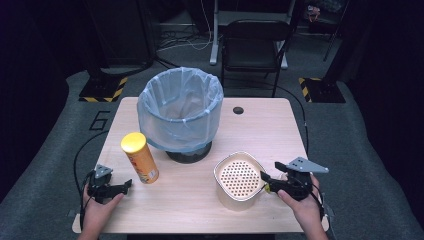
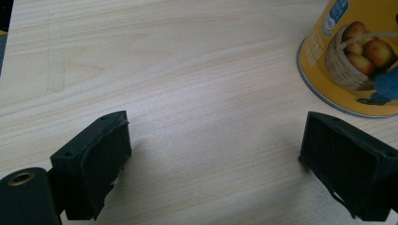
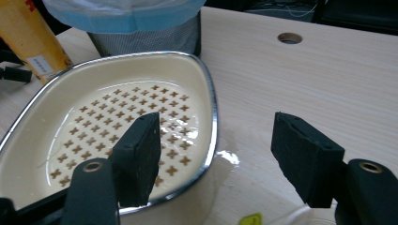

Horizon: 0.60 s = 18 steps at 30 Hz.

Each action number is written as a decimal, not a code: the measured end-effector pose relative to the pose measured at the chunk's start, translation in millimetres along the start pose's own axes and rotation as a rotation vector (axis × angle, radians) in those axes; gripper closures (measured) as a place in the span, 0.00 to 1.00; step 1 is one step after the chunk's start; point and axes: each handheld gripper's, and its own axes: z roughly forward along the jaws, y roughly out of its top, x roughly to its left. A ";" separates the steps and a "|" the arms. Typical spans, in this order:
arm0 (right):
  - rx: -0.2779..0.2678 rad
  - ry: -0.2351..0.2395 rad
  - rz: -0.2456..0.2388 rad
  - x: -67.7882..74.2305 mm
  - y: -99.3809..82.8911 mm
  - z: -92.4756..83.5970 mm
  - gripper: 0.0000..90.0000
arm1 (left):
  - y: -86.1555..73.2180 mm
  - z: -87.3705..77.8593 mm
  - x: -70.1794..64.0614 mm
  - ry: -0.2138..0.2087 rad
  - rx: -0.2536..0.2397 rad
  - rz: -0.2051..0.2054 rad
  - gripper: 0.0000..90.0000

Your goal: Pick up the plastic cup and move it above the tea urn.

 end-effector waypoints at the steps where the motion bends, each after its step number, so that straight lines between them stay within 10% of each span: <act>1: -0.003 -0.006 0.005 -4.0 -0.8 -3.3 0.34 | -0.1 0.3 0.0 0.001 -0.005 0.001 0.10; 6: 0.012 -0.097 0.001 -28.8 -9.3 -20.2 0.25 | -0.1 0.3 -0.1 0.002 -0.005 0.000 0.10; 18: 0.072 -0.111 -0.038 -53.7 -34.8 -13.8 0.17 | -0.1 0.2 -0.1 0.001 -0.005 0.001 0.10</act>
